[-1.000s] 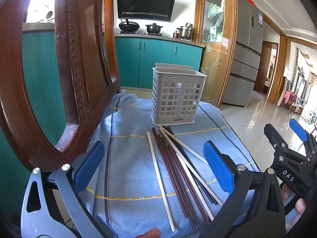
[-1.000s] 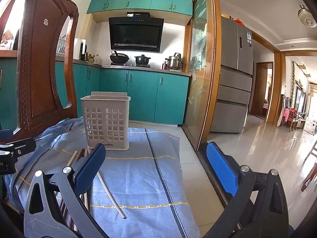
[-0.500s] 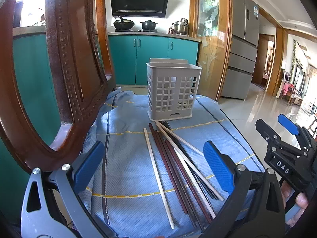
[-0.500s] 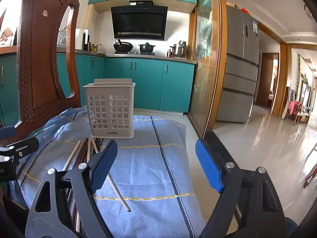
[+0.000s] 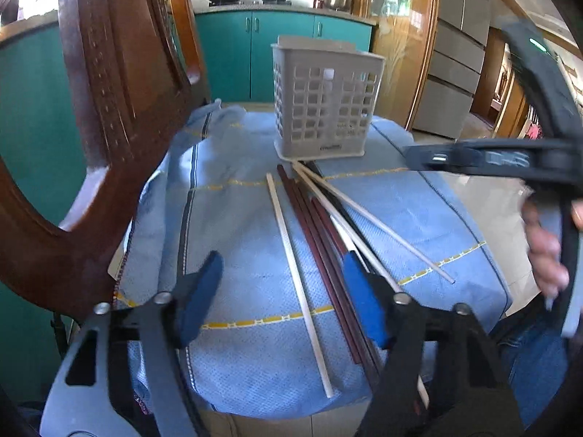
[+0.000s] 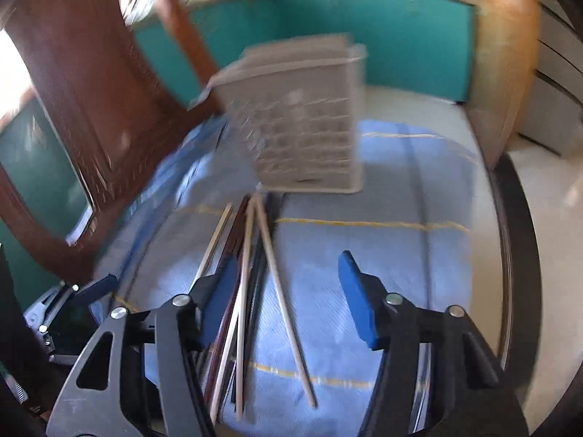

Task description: Organize utensils

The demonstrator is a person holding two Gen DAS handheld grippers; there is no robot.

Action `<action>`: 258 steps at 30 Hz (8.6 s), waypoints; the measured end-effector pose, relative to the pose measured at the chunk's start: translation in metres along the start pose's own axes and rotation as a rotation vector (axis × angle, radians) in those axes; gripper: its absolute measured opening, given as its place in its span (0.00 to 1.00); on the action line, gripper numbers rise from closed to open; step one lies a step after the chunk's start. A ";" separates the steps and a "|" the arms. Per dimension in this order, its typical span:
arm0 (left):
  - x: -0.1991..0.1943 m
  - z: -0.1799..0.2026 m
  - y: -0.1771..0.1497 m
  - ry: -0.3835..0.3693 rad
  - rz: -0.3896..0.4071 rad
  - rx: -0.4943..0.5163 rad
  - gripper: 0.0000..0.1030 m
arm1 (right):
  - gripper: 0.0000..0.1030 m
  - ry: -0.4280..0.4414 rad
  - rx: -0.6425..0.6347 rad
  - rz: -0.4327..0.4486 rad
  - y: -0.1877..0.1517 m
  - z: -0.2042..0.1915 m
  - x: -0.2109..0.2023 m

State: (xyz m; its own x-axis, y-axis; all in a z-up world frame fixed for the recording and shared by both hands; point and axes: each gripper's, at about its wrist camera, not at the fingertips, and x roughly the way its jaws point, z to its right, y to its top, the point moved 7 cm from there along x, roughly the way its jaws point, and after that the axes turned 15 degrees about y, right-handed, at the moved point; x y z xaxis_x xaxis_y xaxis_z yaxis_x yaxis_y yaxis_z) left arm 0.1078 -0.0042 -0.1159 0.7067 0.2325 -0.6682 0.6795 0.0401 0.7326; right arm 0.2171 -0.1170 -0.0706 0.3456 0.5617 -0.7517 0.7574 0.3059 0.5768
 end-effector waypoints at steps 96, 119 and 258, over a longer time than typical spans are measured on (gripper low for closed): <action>0.031 0.011 0.087 -0.072 -0.091 0.061 0.06 | 0.06 -0.034 0.067 0.236 0.029 0.037 -0.051; -0.083 -0.061 0.286 -0.096 0.417 -0.354 0.06 | 0.06 0.048 0.229 0.825 0.171 0.040 -0.194; 0.095 0.015 0.052 0.000 -0.283 0.043 0.73 | 0.22 -0.066 0.228 -0.090 -0.048 0.016 0.039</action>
State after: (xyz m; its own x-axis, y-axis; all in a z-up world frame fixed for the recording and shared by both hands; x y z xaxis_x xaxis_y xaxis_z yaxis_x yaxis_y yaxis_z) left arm 0.2127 0.0058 -0.1433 0.4882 0.2180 -0.8451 0.8572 0.0620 0.5112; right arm 0.2031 -0.1225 -0.1330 0.3013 0.4861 -0.8203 0.8895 0.1668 0.4255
